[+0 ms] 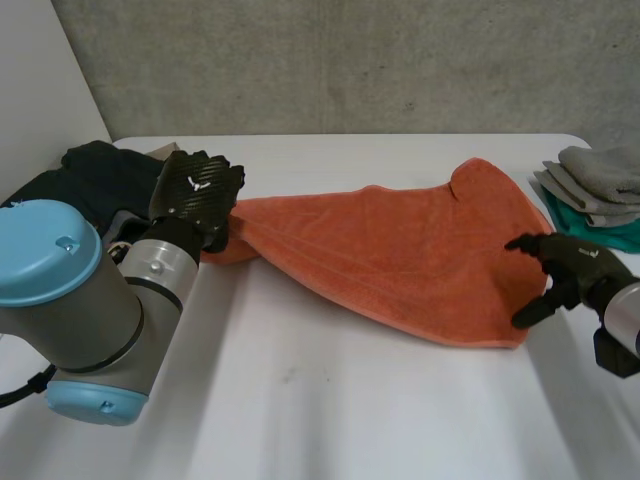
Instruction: Fold the laundry.
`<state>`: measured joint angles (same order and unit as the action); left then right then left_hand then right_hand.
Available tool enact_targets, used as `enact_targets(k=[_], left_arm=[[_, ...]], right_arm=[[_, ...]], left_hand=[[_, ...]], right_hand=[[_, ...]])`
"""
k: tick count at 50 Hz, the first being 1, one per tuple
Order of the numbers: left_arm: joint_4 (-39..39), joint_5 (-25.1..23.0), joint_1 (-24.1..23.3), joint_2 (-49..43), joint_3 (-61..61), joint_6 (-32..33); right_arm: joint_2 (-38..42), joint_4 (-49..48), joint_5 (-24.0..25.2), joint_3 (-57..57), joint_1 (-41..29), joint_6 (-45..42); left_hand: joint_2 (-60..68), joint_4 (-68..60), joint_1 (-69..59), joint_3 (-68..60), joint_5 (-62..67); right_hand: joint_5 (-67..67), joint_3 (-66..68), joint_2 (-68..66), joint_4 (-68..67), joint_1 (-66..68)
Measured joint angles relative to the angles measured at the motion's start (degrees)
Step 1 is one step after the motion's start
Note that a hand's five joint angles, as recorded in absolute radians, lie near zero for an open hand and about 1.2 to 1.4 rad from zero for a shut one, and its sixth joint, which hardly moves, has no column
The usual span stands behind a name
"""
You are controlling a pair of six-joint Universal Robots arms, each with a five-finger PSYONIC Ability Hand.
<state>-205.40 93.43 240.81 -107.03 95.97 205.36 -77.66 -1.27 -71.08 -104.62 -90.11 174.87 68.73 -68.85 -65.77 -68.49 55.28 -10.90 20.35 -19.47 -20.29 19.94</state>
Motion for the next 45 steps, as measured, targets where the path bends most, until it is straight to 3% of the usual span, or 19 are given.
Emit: enact_targets(k=[20, 25, 31, 38, 45], left_arm=[[0.26, -0.11, 0.71, 0.15, -0.26, -0.69], [0.33, -0.08, 0.72, 0.59, -0.16, -0.78], [0.61, -0.05, 0.66, 2.19, 0.01, -1.38], [5.70, -0.03, 0.64, 9.32, -0.16, -2.35], [15.52, -0.03, 0.65, 19.73, -2.32, -2.53]], right_arm=[[9.46, -8.50, -0.89, -3.45, -1.01, -11.21], [10.67, -10.99, -1.16, -3.11, -0.95, -12.92], [10.35, -14.11, -1.40, -1.52, -0.61, -13.34], [0.72, -9.74, -1.36, 3.84, -0.22, -17.73], [-12.16, 9.97, -1.03, 16.94, -0.14, -30.96]], left_hand=[[0.00, 0.00, 0.00, 0.00, 0.00], [0.00, 0.00, 0.00, 0.00, 0.00], [0.00, 0.00, 0.00, 0.00, 0.00], [0.00, 0.00, 0.00, 0.00, 0.00], [0.00, 0.00, 0.00, 0.00, 0.00]], right_hand=[[-10.92, 11.29, -11.88, -11.36, 11.30], [-40.94, 42.31, -43.96, -41.80, 40.80], [-46.10, 47.90, -48.33, -48.22, 42.89], [-46.11, 47.90, -48.35, -48.29, 42.89], [-46.80, 47.91, -48.53, -48.41, 42.89]])
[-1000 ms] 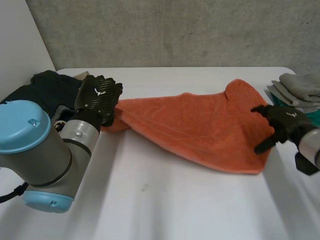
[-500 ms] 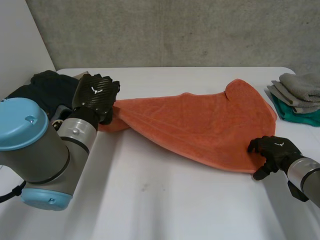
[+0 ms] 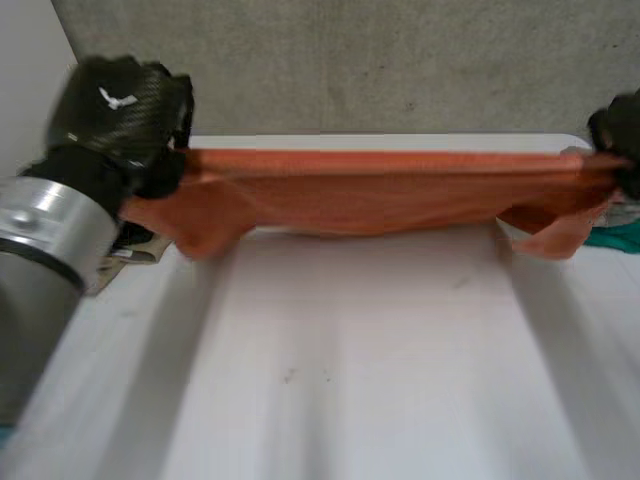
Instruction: Fold the laundry.
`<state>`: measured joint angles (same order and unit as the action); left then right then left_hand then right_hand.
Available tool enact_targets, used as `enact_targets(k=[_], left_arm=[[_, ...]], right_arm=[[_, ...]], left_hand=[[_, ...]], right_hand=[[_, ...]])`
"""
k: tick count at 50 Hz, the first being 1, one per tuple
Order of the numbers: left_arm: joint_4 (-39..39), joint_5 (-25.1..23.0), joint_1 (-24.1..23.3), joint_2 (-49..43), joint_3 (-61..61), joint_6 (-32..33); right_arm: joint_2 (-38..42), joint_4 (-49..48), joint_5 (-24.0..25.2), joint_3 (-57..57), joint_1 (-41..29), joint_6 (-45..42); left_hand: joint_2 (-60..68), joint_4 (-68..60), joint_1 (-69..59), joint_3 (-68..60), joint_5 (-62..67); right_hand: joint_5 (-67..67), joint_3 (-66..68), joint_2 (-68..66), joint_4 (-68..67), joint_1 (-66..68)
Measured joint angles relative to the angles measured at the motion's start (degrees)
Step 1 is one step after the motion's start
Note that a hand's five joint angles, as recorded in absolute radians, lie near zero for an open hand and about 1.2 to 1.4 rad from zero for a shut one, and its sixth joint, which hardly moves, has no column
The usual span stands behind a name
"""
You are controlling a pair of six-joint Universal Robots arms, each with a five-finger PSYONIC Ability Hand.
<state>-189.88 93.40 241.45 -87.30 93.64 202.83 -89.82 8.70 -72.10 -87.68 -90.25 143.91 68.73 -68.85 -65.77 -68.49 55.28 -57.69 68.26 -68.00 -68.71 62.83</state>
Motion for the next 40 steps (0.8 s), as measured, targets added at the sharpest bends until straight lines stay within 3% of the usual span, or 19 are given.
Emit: enact_targets(k=[1, 4, 8, 13, 18, 25, 29, 35, 40], left_arm=[[0.98, -0.01, 0.01, 0.80, -0.29, 0.01], [7.48, -0.06, 0.03, 4.44, -2.24, 0.10], [11.63, -0.03, -0.02, 4.06, -3.03, 0.24], [13.53, 0.08, -0.07, -2.24, -2.95, 0.48], [12.91, 0.17, -0.08, -14.14, -4.62, 0.76], [10.26, 0.40, -0.06, -29.63, -16.13, 1.89], [7.47, 0.33, 0.15, -35.15, -28.26, 4.18], [-2.12, 0.51, 0.92, -36.79, -44.27, 7.03], [-11.17, 1.40, 1.87, -33.02, -47.68, 7.58]], right_arm=[[-0.21, 0.65, -0.01, 0.46, 0.00, -0.39], [-1.89, 14.73, -0.40, 10.53, -0.11, -8.50], [1.27, 22.21, -1.76, 15.84, -0.73, -14.50], [8.47, 25.43, -6.17, 18.03, -3.47, -20.49], [18.31, 23.65, -11.62, 18.21, -6.63, -23.10], [28.20, 12.92, -14.16, 20.41, -8.36, -22.90], [31.09, 0.45, -14.14, 25.11, -9.48, -21.99], [31.13, -21.88, -12.98, 31.78, -10.73, -20.90], [29.60, -33.37, -9.94, 33.80, -11.05, -20.46]], left_hand=[[0.00, 0.00, 0.00, 0.00, 0.00], [0.00, 0.00, 0.00, 0.00, 0.00], [0.00, 0.00, 0.00, 0.00, 0.00], [0.00, 0.00, 0.00, 0.00, 0.00], [0.00, 0.00, 0.00, 0.00, 0.00], [0.00, 0.00, 0.00, -0.02, 0.00], [0.01, -0.01, 0.00, -0.05, 0.00], [0.02, -0.02, 0.00, -0.05, 0.00], [0.02, -0.02, 0.00, -0.05, 0.00]], right_hand=[[-0.03, 0.00, 0.00, 0.00, 0.00], [-0.33, 0.00, 0.00, -0.01, 0.00], [-0.53, 0.00, 0.00, -0.02, 0.00], [-0.79, 0.00, 0.00, -0.02, 0.00], [-1.01, 0.00, 0.00, -0.02, 0.00], [-1.00, 0.01, 0.00, -0.02, 0.01], [-1.00, 0.05, -0.01, -0.02, 0.65], [-1.00, 0.23, -0.01, -0.02, 0.76], [-1.06, 0.23, -0.02, -0.02, 0.76]])
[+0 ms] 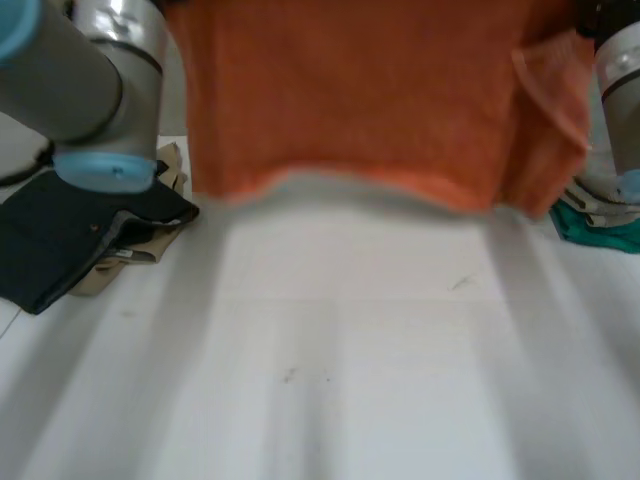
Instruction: Fold the laundry.
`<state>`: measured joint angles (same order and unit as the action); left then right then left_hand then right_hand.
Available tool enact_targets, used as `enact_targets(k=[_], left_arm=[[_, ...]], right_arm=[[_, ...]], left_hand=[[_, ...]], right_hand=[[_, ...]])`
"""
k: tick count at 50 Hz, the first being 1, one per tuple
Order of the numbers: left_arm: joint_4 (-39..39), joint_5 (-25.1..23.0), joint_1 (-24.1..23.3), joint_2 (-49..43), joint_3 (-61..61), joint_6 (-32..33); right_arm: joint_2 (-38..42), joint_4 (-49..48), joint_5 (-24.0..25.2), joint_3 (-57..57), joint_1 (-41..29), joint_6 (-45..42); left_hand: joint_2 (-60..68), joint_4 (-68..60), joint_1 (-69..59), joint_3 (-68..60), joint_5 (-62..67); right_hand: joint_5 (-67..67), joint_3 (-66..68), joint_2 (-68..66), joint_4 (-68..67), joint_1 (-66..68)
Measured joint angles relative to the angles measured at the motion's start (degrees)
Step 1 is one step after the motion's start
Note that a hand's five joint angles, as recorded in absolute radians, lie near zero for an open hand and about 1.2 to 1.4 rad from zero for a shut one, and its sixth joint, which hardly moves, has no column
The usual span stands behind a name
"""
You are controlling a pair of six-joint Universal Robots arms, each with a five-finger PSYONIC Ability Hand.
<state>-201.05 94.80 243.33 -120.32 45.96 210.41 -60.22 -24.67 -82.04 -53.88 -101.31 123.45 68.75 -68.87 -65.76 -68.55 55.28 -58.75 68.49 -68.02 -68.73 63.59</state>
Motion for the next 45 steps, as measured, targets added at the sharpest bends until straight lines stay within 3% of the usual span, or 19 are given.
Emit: enact_targets(k=[5, 14, 22, 29, 30, 31, 34, 36, 38, 39, 45], left_arm=[[-3.63, 0.47, 0.39, 5.15, 5.66, -0.21], [-3.90, 0.34, 0.49, 11.35, 28.44, -0.66], [-4.09, 0.23, 0.49, 10.61, 43.60, -1.51], [-4.35, 0.21, 0.12, 7.73, 48.35, -2.61], [-4.37, 0.22, 0.10, 7.46, 48.50, -2.83], [-4.40, 0.24, 0.10, 7.28, 48.57, -3.02], [-4.44, 0.29, 0.19, 7.01, 48.54, -3.89], [-4.44, 0.32, 0.28, 7.08, 48.46, -4.36], [-4.43, 0.35, 0.38, 7.25, 48.47, -4.75], [-4.41, 0.37, 0.45, 7.42, 48.52, -4.95], [-4.32, 0.39, 0.55, 8.16, 48.93, -5.23]], right_arm=[[-1.77, 0.51, 3.21, -0.74, -0.19, 0.61], [-3.45, 15.19, 9.46, -8.28, 0.12, 2.33], [0.58, 25.10, 14.73, -16.48, 0.70, 1.78], [6.10, 27.97, 15.36, -19.46, 1.50, 2.45], [6.26, 27.99, 15.35, -19.58, 1.55, 2.69], [6.72, 27.99, 15.32, -20.04, 1.74, 3.84], [6.75, 27.44, 15.33, -21.72, 2.56, 9.39], [6.33, 26.80, 15.36, -22.99, 3.35, 13.87], [5.93, 26.35, 15.36, -23.75, 3.89, 16.58], [4.15, 25.08, 15.40, -26.12, 5.67, 24.20], [-1.56, 22.98, 15.80, -32.03, 10.54, 38.26]], left_hand=[[0.00, 0.00, 0.00, 0.00, 0.00], [0.00, 0.00, 0.00, 0.00, 0.00], [0.01, 0.00, 0.00, 0.00, 0.00], [0.03, 0.00, 0.00, 0.00, 0.00], [0.03, 0.00, 0.00, 0.00, 0.00], [0.03, 0.00, 0.00, 0.00, 0.00], [0.03, 0.00, 0.00, 0.00, 0.00], [0.03, 0.00, 0.00, 0.00, 0.00], [0.03, 0.00, 0.00, 0.00, 0.00], [0.03, 0.00, 0.00, 0.00, 0.00], [0.03, 0.00, 0.00, 0.00, 0.00]], right_hand=[[-0.02, 0.00, 0.00, 0.00, 0.00], [-0.02, 0.00, 0.00, 0.00, 0.00], [-0.02, 0.00, 0.00, -0.01, 0.00], [-0.02, -0.06, 0.06, 0.06, -0.03], [8.28, -8.45, 8.30, 8.53, -4.72], [9.87, -9.69, 9.53, 9.80, -5.65], [35.32, -34.07, 35.02, 34.37, -30.33], [43.54, -41.91, 42.12, 42.27, -37.31], [45.04, -43.23, 43.07, 43.85, -37.97], [45.93, -43.53, 43.23, 44.91, -37.98], [46.08, -43.52, 43.23, 44.93, -37.98]])
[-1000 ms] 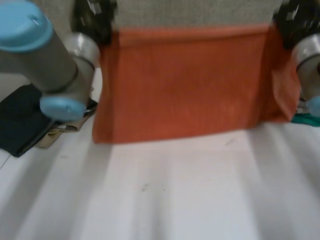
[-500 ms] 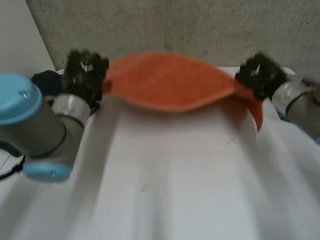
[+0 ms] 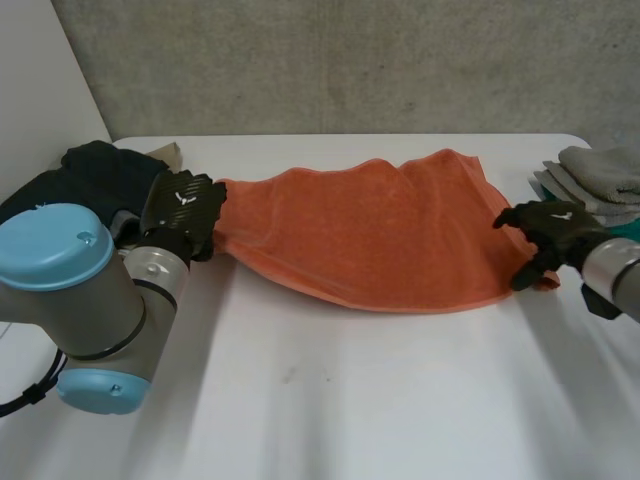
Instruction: Fold the laundry.
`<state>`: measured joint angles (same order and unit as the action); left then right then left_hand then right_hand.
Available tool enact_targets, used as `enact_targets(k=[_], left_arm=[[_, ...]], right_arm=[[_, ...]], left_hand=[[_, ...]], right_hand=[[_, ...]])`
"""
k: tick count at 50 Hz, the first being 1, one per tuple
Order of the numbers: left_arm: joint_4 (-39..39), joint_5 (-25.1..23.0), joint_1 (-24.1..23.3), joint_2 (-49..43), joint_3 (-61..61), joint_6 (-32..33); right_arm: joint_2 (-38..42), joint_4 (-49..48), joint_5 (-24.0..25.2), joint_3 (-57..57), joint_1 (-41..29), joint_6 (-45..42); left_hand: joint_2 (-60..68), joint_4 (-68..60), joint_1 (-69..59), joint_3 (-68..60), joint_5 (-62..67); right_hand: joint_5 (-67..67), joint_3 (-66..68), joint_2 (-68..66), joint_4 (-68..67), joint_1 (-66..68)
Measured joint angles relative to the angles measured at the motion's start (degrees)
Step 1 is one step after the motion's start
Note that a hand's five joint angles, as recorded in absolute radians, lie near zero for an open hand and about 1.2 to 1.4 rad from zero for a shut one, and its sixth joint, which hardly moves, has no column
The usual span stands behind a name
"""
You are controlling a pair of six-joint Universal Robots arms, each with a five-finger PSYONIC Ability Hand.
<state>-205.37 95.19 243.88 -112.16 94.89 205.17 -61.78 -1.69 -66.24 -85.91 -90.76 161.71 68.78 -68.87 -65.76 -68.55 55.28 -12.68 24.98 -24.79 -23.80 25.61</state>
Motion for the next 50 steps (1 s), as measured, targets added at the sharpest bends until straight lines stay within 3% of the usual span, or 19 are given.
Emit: enact_targets(k=[7, 16, 22, 31, 46, 50], left_arm=[[0.08, -0.06, 0.13, 0.91, 0.56, -0.03], [0.14, -0.16, 0.15, 1.10, 0.64, -1.38], [0.22, -0.18, 0.17, 1.05, 0.46, -2.18], [0.53, -0.12, 0.34, 1.05, 0.26, -2.27], [0.66, -0.09, 0.28, 2.08, 0.59, -2.32], [0.67, -0.09, 0.28, 2.27, 0.64, -2.32]], right_arm=[[-3.41, -0.24, 1.23, -4.53, 5.02, 1.74], [-1.21, -1.27, 5.12, -5.87, 9.19, -13.78], [3.78, -3.54, 5.79, -2.97, 9.27, -16.60], [11.52, -5.84, 5.48, 4.05, 8.75, -14.11], [15.12, -5.86, 5.42, 9.37, 5.82, -5.91], [16.29, -5.85, 4.89, 10.63, 5.08, -5.97]], left_hand=[[0.00, 0.00, 0.00, 0.00, 0.00], [0.00, 0.00, 0.00, 0.00, 0.00], [0.00, 0.00, 0.00, 0.00, 0.00], [0.00, 0.00, 0.00, 0.00, 0.00], [0.00, 0.00, 0.00, 0.00, 0.00], [0.00, 0.00, 0.00, 0.00, 0.00]], right_hand=[[0.00, -0.01, 0.00, 0.00, 0.00], [-1.77, 0.12, -0.16, -0.59, 0.11], [-6.19, 3.04, -2.70, -4.75, 2.22], [-15.07, 12.65, -12.41, -13.78, 11.73], [-12.55, 11.31, -12.31, -12.26, 11.29], [-35.68, 33.74, -35.40, -34.76, 34.33]])
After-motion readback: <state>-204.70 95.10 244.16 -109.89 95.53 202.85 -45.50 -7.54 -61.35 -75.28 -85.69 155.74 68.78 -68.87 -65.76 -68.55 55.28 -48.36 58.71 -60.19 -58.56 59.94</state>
